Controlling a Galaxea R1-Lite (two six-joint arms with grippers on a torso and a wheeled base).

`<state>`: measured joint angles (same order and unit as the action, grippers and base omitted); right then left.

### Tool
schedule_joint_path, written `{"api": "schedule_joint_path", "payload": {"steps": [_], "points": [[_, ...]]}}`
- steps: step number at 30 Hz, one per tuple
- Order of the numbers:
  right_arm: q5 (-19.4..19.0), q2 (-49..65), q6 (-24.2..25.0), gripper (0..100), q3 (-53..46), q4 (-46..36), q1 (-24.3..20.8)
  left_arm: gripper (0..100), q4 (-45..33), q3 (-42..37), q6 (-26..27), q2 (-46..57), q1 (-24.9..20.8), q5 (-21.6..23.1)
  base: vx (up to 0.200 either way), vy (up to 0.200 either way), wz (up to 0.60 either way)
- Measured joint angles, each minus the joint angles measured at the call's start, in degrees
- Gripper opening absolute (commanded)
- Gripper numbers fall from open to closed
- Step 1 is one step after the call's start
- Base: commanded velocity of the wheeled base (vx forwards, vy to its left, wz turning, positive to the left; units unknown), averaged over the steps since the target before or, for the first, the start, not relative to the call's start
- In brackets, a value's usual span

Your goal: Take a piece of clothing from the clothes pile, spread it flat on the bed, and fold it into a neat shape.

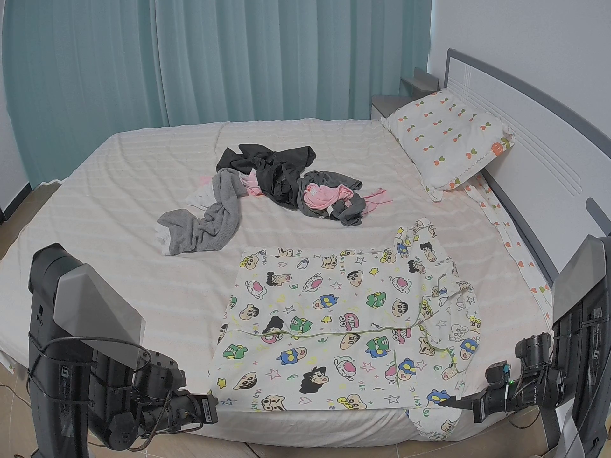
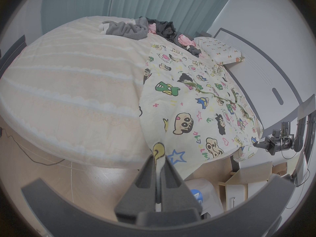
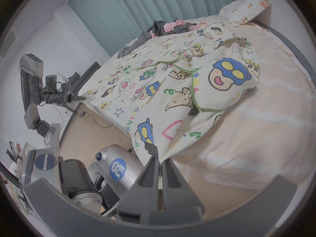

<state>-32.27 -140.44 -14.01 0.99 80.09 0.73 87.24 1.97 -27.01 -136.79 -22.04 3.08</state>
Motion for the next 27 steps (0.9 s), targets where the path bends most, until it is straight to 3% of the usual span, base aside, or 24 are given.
{"api": "schedule_joint_path", "payload": {"steps": [8,11,16,27], "points": [[-2.22,0.16,1.12,0,0.02,6.27,0.06,0,1.66,2.27,-1.17,0.22,0.27,-1.23,0.000,0.000,0.00],[-3.19,0.48,4.51,0,0.02,8.67,0.26,0,1.67,3.58,-3.23,1.05,0.40,-2.00,0.000,0.000,0.00],[-4.10,2.71,8.59,0,0.27,8.80,0.37,0,1.67,5.63,-5.36,3.16,0.57,-2.54,0.000,0.000,0.00],[-5.61,8.70,12.04,0,2.15,8.86,1.02,0,1.69,8.80,-5.94,6.91,0.94,-4.74,0.000,0.000,0.00]]}}
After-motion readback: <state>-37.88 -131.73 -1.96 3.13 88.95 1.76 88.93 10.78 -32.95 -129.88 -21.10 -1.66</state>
